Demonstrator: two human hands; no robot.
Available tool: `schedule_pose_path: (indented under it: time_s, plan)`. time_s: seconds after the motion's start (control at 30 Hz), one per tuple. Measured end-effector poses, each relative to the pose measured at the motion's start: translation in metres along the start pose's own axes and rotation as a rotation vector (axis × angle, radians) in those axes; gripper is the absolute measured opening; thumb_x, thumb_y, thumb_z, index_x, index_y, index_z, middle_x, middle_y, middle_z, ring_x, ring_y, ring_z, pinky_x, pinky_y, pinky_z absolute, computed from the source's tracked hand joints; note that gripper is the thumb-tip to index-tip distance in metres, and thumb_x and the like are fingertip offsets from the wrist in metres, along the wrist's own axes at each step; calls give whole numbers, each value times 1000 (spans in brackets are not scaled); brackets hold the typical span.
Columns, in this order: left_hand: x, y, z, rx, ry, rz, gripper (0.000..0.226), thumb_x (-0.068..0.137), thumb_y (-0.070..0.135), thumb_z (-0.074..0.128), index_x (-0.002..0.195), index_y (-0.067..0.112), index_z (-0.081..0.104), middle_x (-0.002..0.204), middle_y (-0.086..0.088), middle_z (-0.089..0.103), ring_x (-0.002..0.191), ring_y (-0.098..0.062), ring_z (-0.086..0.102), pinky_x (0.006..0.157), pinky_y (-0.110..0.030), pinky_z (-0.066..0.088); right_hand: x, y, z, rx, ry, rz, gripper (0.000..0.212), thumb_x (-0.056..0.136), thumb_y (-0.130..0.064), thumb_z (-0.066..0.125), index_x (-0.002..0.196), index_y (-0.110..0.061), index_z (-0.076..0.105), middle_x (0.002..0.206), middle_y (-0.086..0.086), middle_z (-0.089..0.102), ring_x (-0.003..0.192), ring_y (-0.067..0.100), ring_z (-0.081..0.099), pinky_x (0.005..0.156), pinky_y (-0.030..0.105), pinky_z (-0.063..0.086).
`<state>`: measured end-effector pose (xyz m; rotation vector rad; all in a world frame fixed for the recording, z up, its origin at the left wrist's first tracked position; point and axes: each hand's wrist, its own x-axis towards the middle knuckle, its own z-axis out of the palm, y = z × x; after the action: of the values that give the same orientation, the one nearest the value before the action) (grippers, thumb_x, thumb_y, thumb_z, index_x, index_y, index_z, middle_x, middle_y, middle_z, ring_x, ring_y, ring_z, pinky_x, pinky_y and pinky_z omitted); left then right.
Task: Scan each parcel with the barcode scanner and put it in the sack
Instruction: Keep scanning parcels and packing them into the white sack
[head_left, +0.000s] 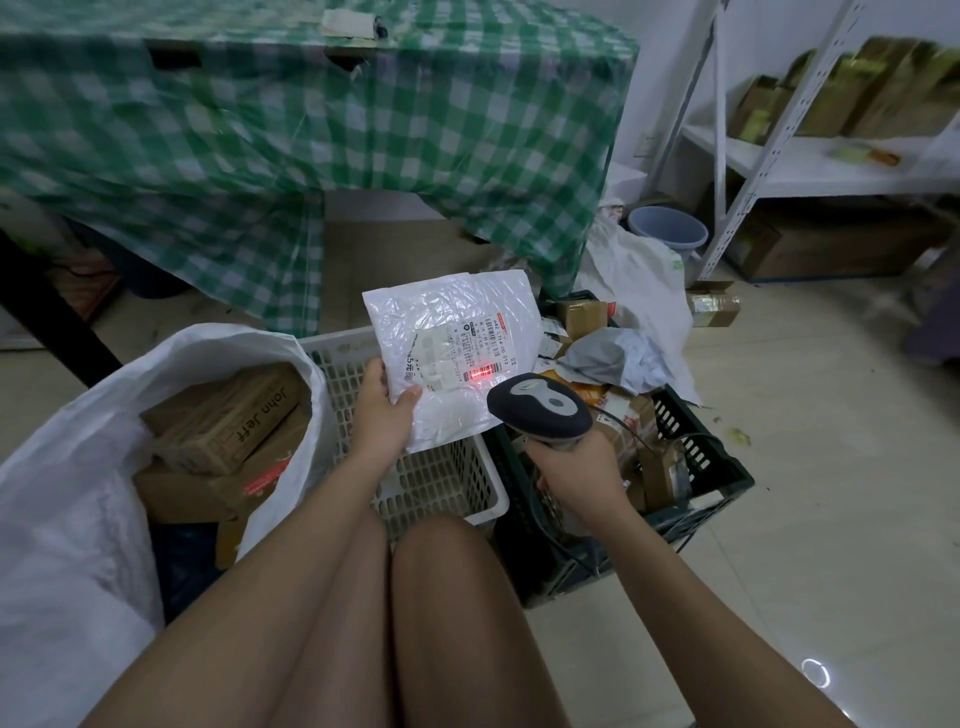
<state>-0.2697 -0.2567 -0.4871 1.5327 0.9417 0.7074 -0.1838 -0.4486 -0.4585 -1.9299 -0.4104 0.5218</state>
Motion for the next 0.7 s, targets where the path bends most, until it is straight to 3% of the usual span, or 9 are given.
schedule_pose_path:
  time_s: [0.17, 0.4, 0.5, 0.6, 0.7]
  plan:
    - [-8, 6, -11, -25, 3, 26, 32, 93, 8, 59, 116, 27, 47, 118, 4, 60, 107, -18, 60, 92, -44, 51, -6, -8, -2, 43, -8, 2, 12, 84, -15, 67, 77, -7, 61, 53, 2, 58, 44, 6, 54, 53, 27, 45]
    - [-30, 37, -86, -157, 178, 152, 36, 91, 5, 61, 122, 21, 50, 111, 7, 63, 101, -9, 62, 81, -27, 53, -12, -53, 16, 252, 1, -48, 8, 87, -15, 68, 88, -13, 60, 64, 3, 60, 51, 11, 56, 48, 21, 48]
    - [-43, 46, -143, -108, 298, 230, 32, 92, 7, 60, 117, 24, 49, 109, 11, 61, 97, -3, 60, 76, -20, 49, -6, -82, 43, 240, -34, -98, 8, 87, -14, 68, 84, -15, 61, 64, 3, 61, 55, 14, 57, 54, 26, 49]
    - [-57, 43, -203, -25, 401, 254, 28, 93, 9, 60, 112, 25, 47, 101, 18, 58, 91, 0, 58, 73, -19, 47, -1, -107, 79, 156, -107, -127, 10, 86, -12, 68, 79, -9, 61, 67, 8, 60, 64, 22, 55, 64, 37, 48]
    - [-76, 31, -252, 32, 466, 202, 26, 93, 12, 60, 114, 23, 49, 104, 11, 60, 94, -7, 59, 80, -28, 48, 7, -119, 125, 80, -198, -160, 22, 85, -15, 69, 87, 6, 61, 72, 16, 59, 65, 26, 54, 65, 38, 44]
